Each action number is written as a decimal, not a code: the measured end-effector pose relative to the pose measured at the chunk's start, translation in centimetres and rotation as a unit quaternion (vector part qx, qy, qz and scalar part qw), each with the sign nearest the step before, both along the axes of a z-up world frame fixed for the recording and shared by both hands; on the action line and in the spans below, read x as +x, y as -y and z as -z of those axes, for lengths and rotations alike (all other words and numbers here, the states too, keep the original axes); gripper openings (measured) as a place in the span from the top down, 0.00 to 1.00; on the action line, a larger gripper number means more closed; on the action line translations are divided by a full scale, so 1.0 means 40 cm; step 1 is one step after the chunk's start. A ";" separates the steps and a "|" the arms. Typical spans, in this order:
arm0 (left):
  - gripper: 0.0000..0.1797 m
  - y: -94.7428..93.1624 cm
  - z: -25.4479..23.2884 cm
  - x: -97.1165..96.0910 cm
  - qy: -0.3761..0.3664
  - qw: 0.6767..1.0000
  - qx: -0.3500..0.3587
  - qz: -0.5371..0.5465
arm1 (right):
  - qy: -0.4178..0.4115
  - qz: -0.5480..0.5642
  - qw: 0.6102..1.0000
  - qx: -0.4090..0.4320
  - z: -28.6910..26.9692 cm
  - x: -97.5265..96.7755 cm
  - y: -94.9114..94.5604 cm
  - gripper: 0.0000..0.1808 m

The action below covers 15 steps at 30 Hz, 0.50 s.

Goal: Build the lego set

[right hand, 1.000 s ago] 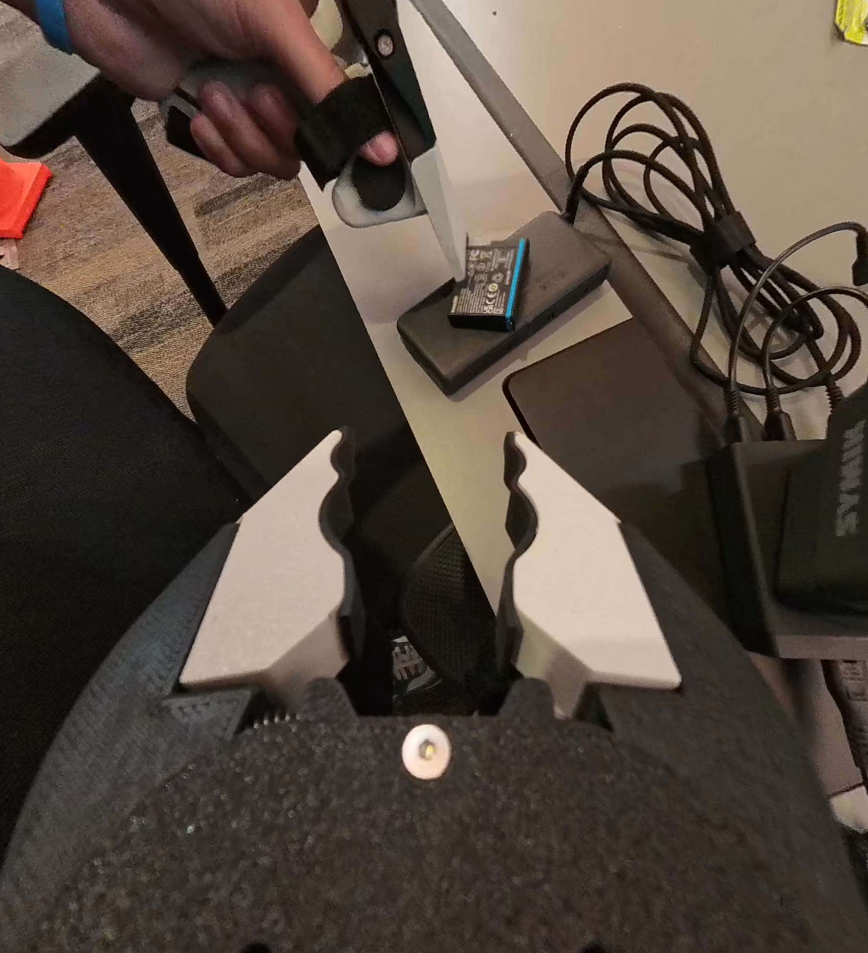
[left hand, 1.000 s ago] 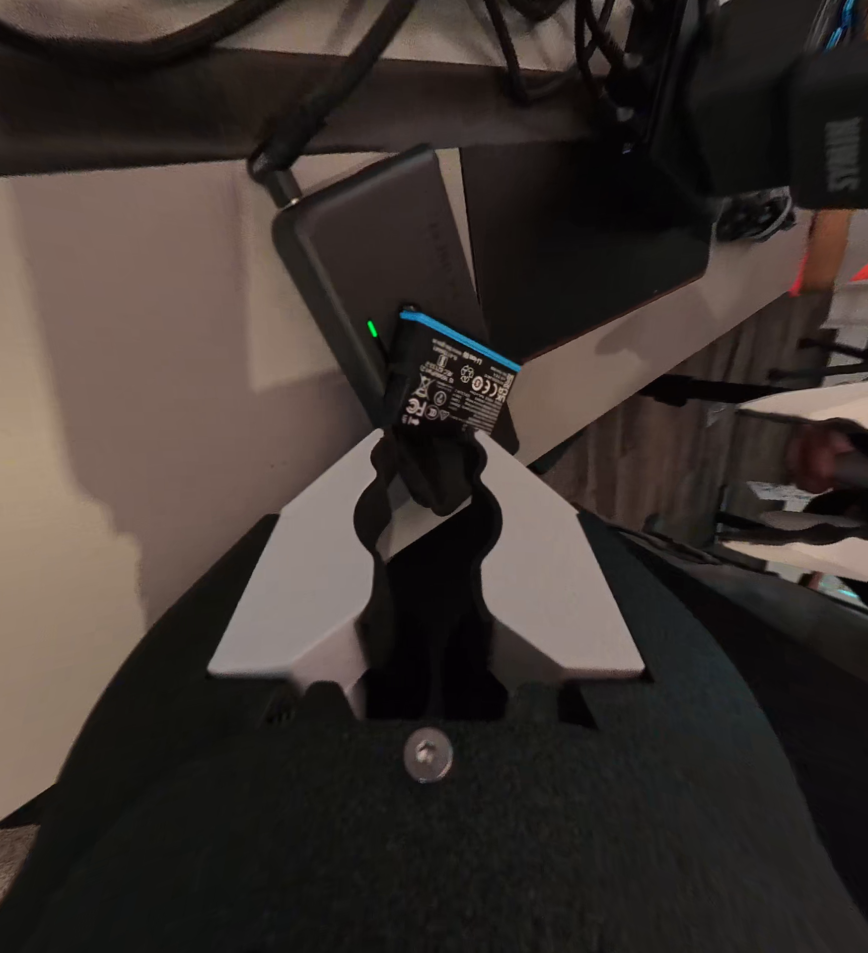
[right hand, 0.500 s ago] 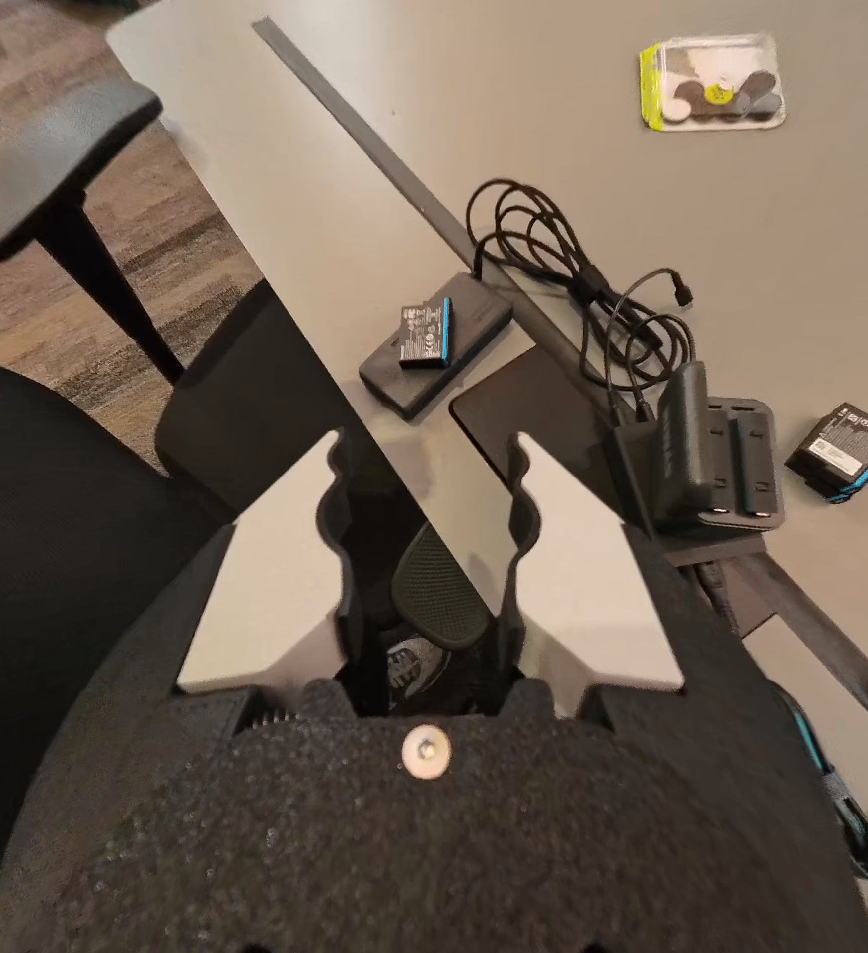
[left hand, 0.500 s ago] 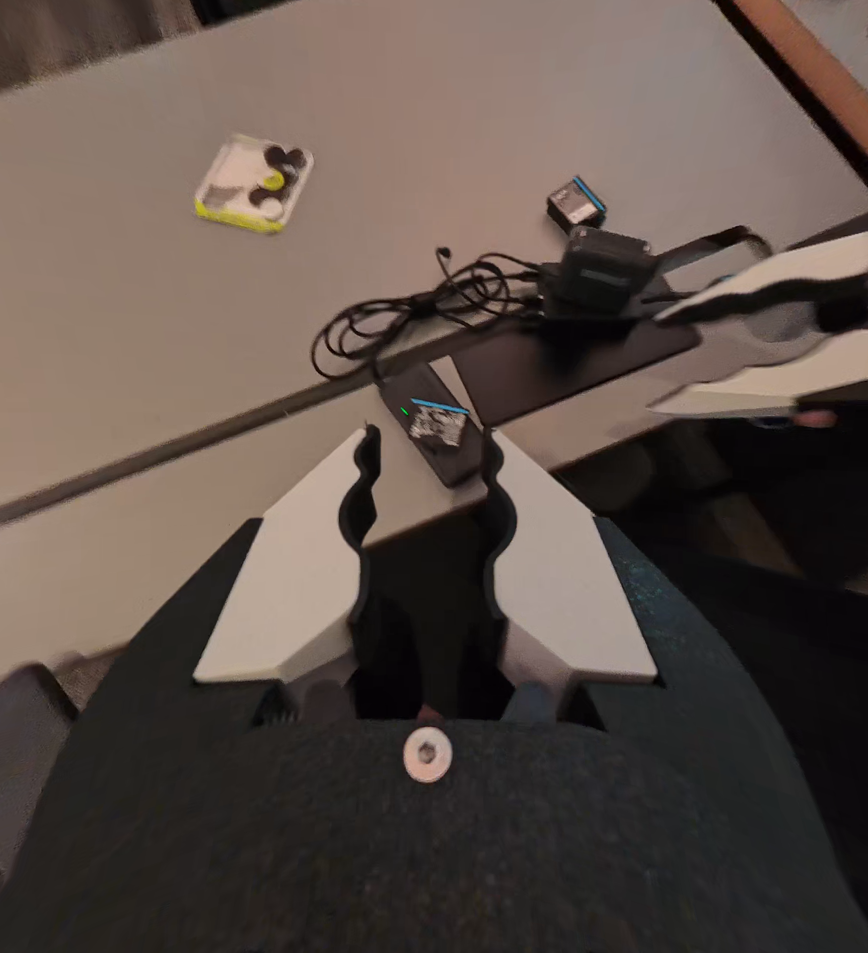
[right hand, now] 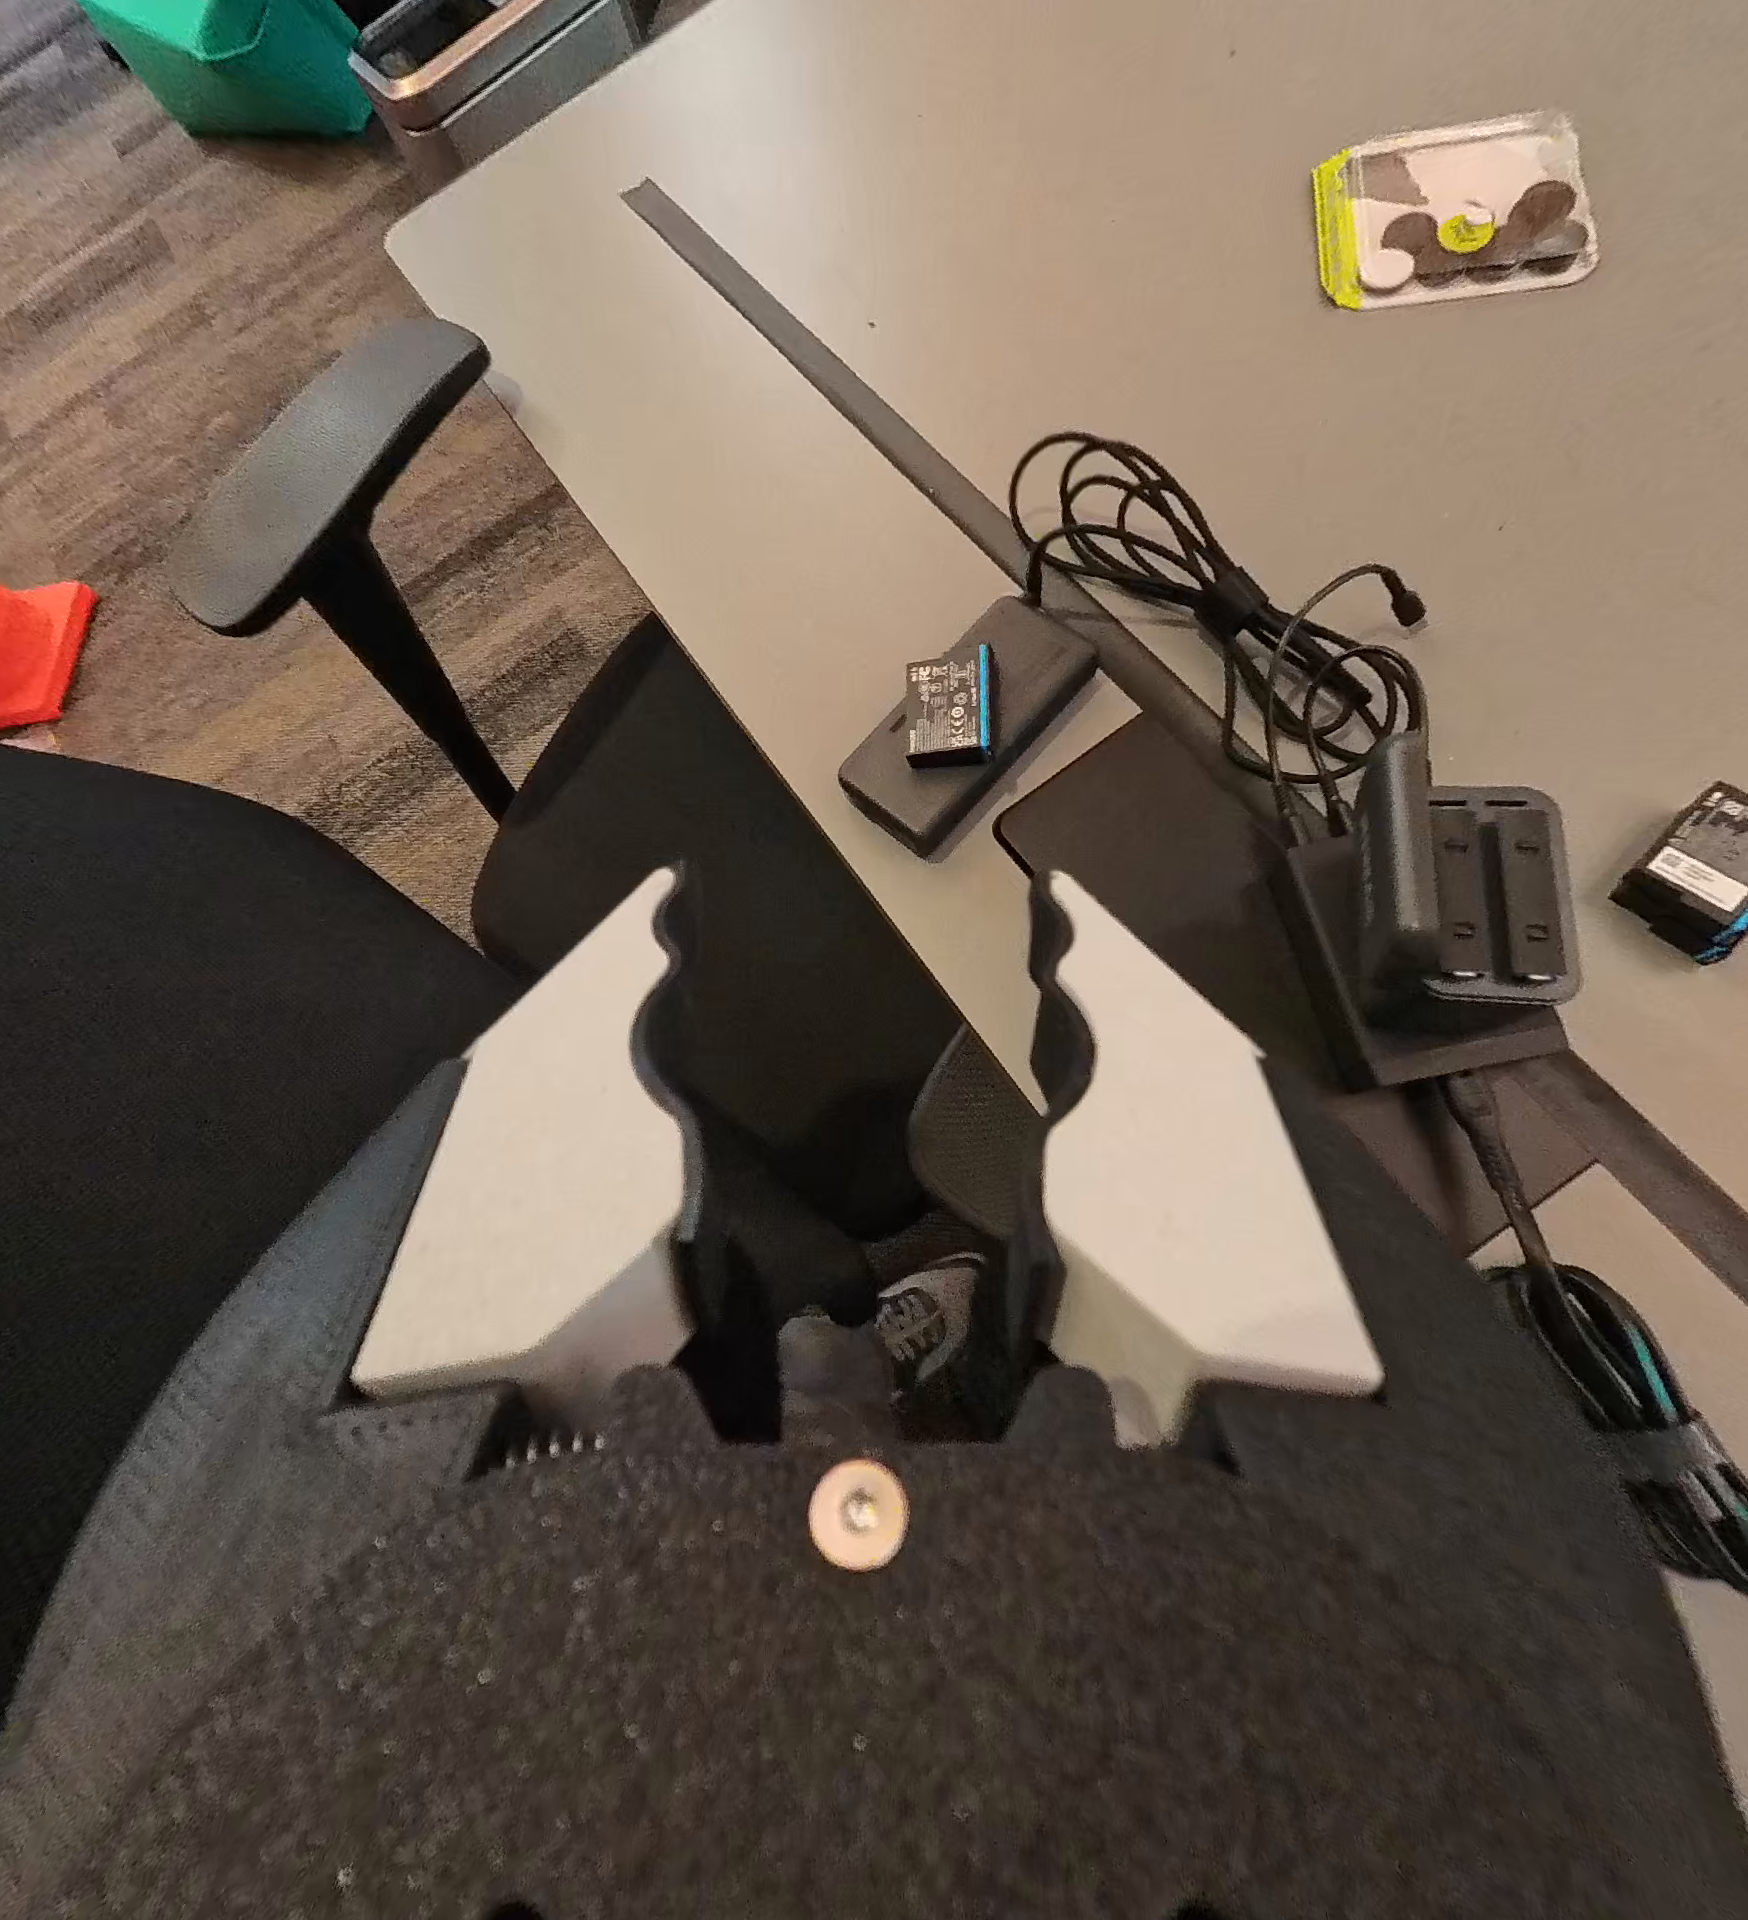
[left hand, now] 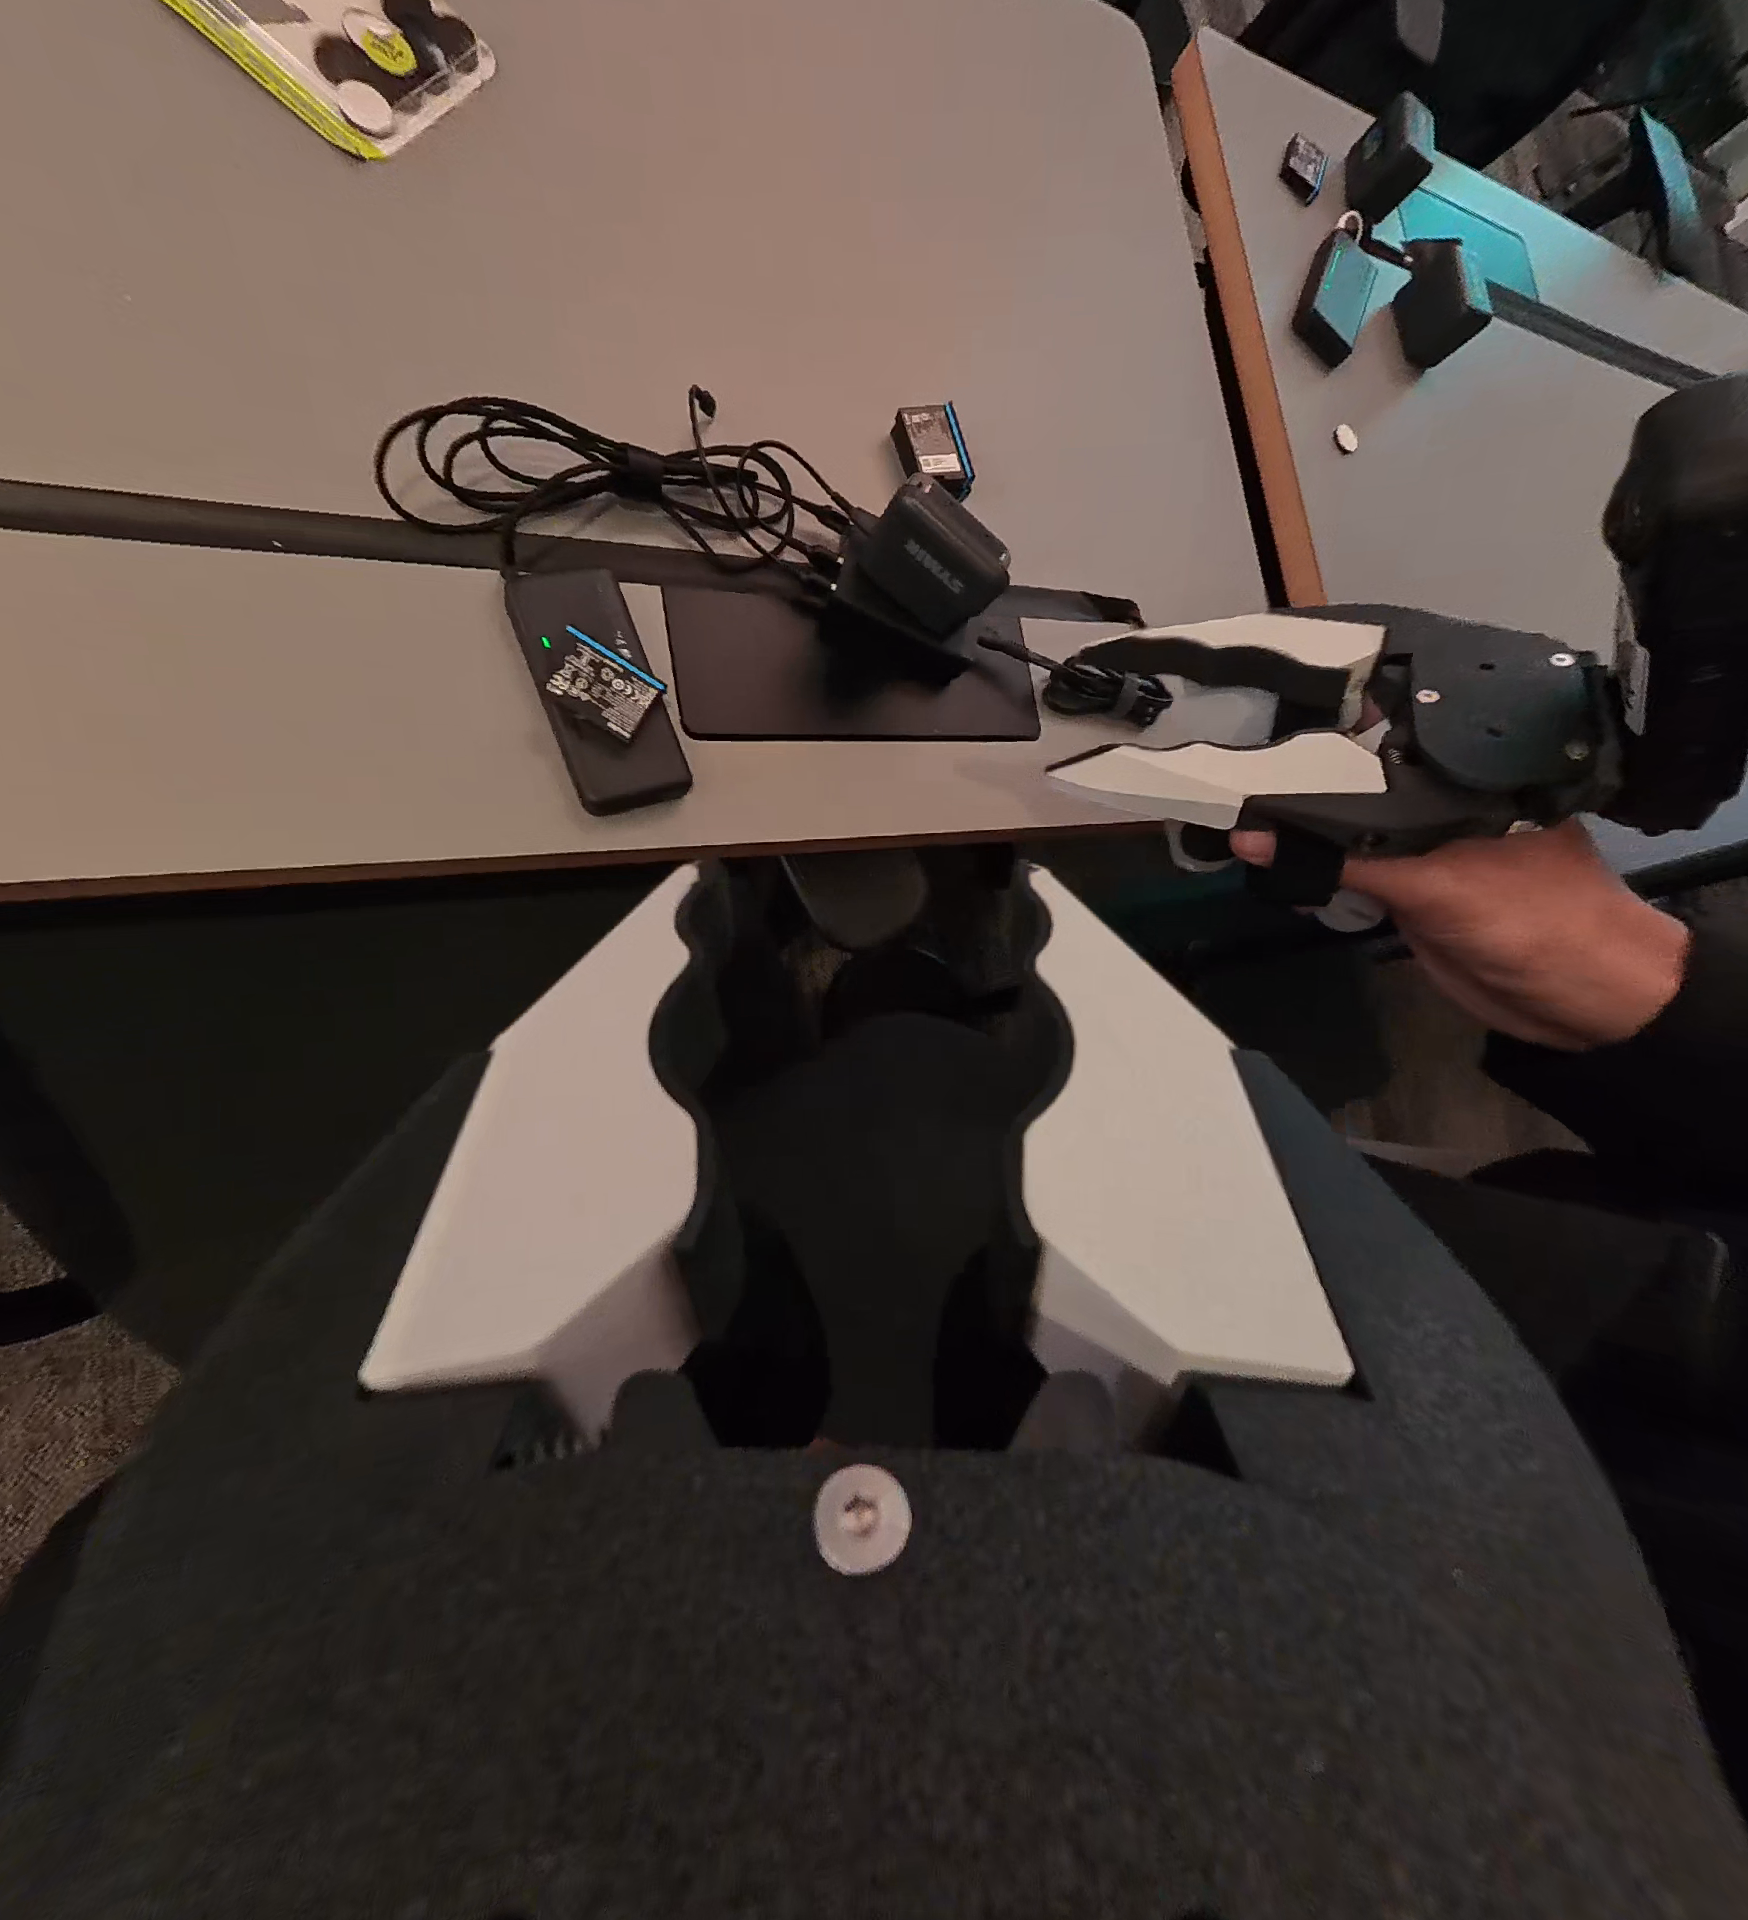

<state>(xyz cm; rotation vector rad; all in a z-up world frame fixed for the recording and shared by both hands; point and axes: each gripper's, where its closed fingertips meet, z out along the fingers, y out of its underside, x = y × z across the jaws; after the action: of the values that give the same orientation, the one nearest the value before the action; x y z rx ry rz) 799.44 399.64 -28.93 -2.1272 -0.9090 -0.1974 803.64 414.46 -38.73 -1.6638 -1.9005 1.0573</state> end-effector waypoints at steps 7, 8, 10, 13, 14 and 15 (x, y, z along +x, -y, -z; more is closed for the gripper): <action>0.74 0.149 -0.115 -0.037 -0.076 0.996 0.000 -0.056 | -0.008 -0.028 1.000 0.004 -0.092 -0.020 0.070 0.66; 0.74 0.193 -0.136 -0.040 -0.090 0.993 -0.001 -0.070 | -0.015 -0.041 0.999 0.012 -0.111 -0.033 0.092 0.66; 0.75 0.301 -0.168 -0.040 -0.117 0.988 -0.013 -0.098 | -0.030 -0.074 0.996 0.035 -0.153 -0.064 0.149 0.66; 0.76 0.489 -0.209 -0.024 -0.151 0.978 -0.029 -0.140 | -0.067 -0.115 0.989 0.066 -0.247 -0.123 0.270 0.66; 0.76 0.558 -0.221 -0.016 -0.160 0.974 -0.033 -0.155 | -0.081 -0.129 0.986 0.073 -0.282 -0.144 0.323 0.66; 0.77 0.628 -0.230 -0.004 -0.166 0.971 -0.036 -0.168 | -0.093 -0.142 0.982 0.077 -0.318 -0.164 0.384 0.66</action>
<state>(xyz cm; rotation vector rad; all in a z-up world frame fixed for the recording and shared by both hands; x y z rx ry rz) 799.28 374.51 -19.73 -1.9542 -1.0639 0.3567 797.08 399.08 -26.00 -1.1892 -2.0763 1.0959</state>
